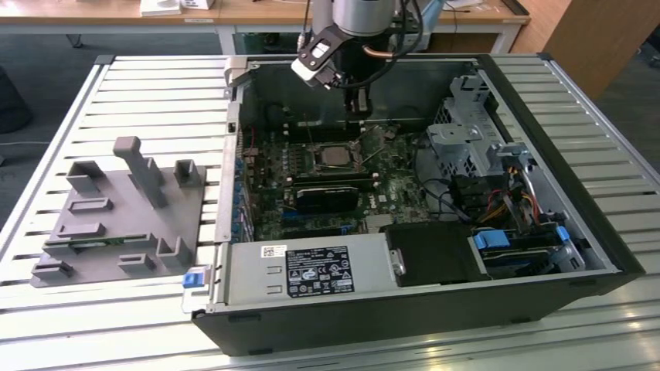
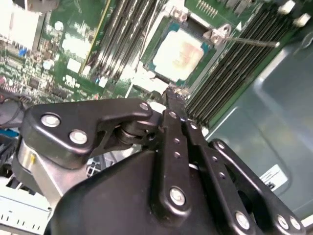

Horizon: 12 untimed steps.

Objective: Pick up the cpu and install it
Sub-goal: 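Close the cpu cover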

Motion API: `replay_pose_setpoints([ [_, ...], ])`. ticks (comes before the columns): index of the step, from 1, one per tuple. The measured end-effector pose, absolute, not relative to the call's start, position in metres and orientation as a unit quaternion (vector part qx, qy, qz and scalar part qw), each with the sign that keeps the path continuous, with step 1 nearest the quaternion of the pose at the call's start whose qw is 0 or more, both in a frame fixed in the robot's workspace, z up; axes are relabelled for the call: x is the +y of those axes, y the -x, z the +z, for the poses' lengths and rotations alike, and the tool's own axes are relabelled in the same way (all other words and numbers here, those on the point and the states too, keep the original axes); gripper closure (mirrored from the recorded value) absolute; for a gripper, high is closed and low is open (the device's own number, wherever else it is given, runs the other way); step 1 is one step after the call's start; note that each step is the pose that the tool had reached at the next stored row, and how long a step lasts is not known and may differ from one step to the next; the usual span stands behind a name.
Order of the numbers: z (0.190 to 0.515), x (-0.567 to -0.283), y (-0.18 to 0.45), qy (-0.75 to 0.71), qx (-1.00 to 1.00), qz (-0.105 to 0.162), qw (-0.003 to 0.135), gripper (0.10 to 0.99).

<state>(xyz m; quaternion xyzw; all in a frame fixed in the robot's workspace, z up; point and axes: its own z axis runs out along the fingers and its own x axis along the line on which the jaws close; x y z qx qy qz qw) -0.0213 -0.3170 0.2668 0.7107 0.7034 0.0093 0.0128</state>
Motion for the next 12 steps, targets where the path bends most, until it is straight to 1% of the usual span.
replay_pose_setpoints([
  [12,0.263,-0.317,-0.001,-0.71,0.704,0.009,0.013,0.98],
])
